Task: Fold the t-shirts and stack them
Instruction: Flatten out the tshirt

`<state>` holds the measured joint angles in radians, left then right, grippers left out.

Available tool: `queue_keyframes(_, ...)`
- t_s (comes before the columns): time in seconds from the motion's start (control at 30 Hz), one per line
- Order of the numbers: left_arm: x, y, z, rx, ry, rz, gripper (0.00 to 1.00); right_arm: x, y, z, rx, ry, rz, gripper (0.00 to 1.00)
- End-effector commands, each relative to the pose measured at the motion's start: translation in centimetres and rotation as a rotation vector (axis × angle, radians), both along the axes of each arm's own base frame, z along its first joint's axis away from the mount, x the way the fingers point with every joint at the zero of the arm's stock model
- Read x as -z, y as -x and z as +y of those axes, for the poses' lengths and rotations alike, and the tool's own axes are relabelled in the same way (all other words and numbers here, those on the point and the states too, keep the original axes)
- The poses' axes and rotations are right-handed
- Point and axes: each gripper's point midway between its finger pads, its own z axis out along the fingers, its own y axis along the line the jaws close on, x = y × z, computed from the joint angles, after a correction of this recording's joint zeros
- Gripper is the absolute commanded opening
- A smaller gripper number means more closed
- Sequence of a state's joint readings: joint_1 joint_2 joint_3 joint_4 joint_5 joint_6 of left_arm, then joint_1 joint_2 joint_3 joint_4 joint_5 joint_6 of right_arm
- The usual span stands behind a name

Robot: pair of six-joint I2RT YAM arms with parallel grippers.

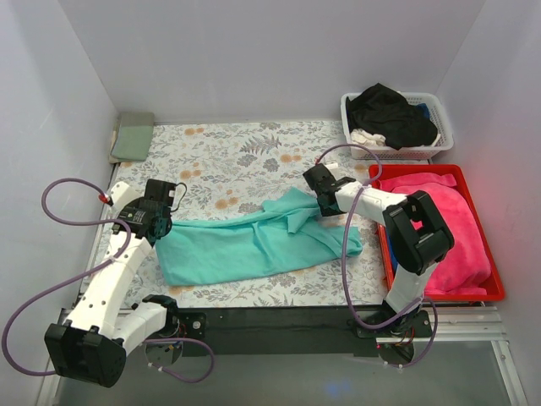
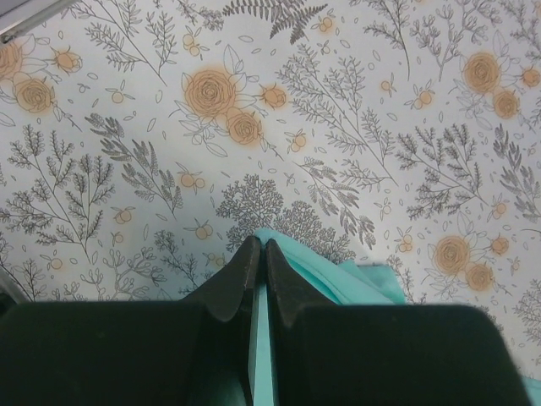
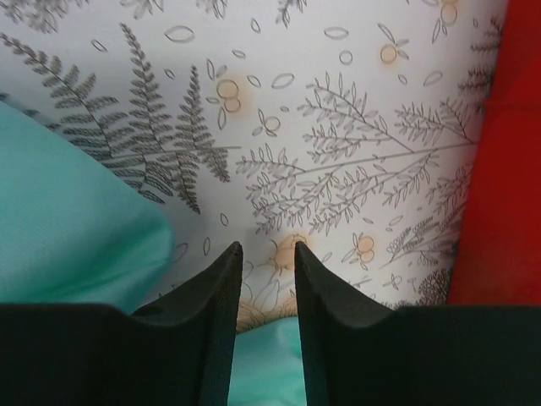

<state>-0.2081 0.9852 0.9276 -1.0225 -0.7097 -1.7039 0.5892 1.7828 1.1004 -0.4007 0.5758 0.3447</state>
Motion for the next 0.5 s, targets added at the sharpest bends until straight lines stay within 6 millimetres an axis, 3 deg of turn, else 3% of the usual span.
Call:
queue_keyframes(0.0, 0.9, 0.5, -0.3, 0.023, 0.021, 0.015, 0.00, -2.5, -0.3, 0.2, 0.059, -0.040, -0.025, 0.41)
queue_keyframes(0.13, 2.0, 0.5, -1.3, 0.059, 0.070, 0.033, 0.00, -5.5, -2.4, 1.7, 0.017, -0.102, -0.121, 0.43)
queue_keyframes(0.27, 2.6, 0.3, -2.5, 0.092, 0.131, 0.043, 0.00, -8.7, -5.5, 4.7, -0.087, -0.188, -0.224, 0.42)
queue_keyframes(0.47, 2.6, 0.1, -2.6, 0.093, 0.133, 0.034, 0.00, -8.0, -8.0, 9.3, -0.292, -0.253, -0.190, 0.41)
